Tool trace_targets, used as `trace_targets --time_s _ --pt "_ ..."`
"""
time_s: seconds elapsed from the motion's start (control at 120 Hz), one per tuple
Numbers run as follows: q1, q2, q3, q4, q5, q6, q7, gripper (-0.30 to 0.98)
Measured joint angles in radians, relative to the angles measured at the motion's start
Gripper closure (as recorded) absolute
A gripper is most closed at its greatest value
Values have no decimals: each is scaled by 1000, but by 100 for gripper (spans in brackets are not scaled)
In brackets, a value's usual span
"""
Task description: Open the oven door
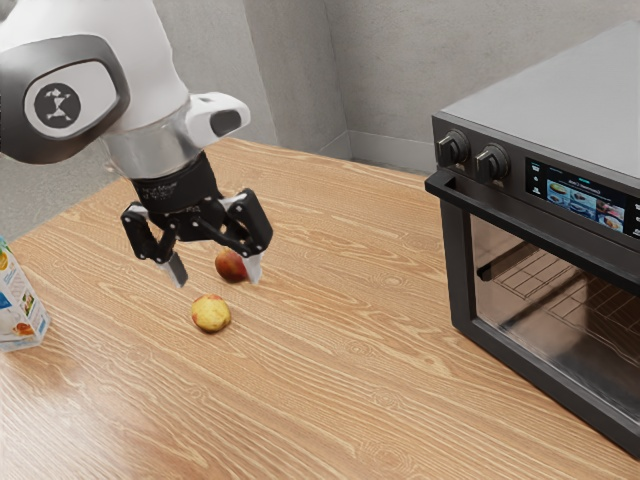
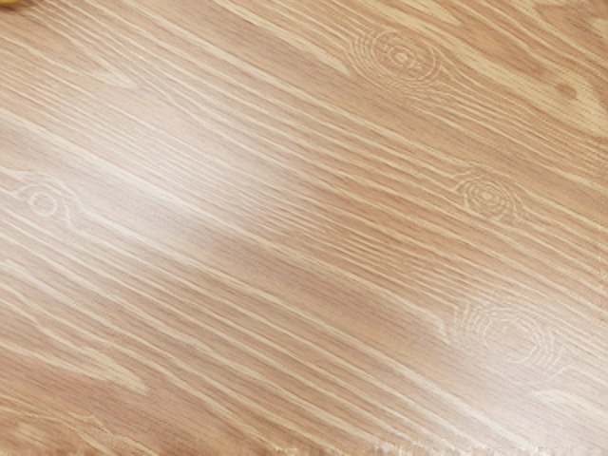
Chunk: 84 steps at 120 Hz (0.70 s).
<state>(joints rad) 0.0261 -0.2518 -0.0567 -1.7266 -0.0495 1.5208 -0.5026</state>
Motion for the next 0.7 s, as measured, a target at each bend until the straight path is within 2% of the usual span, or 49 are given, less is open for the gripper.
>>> trace_targets --time_s 0.133,0.208,0.25,0.292,0.333,0.4,0.508,0.7 --pt "-57 -91 1 -35 -6 9 -57 0" --pt "-91 -258 34 -153 13 30 -83 0" --pt "-112 -379 52 -271 27 72 -97 0" --pt "-174 -494 106 -371 38 117 -109 0" --pt "-253 -543 159 -419 46 159 -121 0" --pt "-367 -524 217 -441 49 250 -150 0" --pt "-484 -476 233 -431 17 402 -243 0" --pt "-507 -390 176 -427 1 588 -472 0"
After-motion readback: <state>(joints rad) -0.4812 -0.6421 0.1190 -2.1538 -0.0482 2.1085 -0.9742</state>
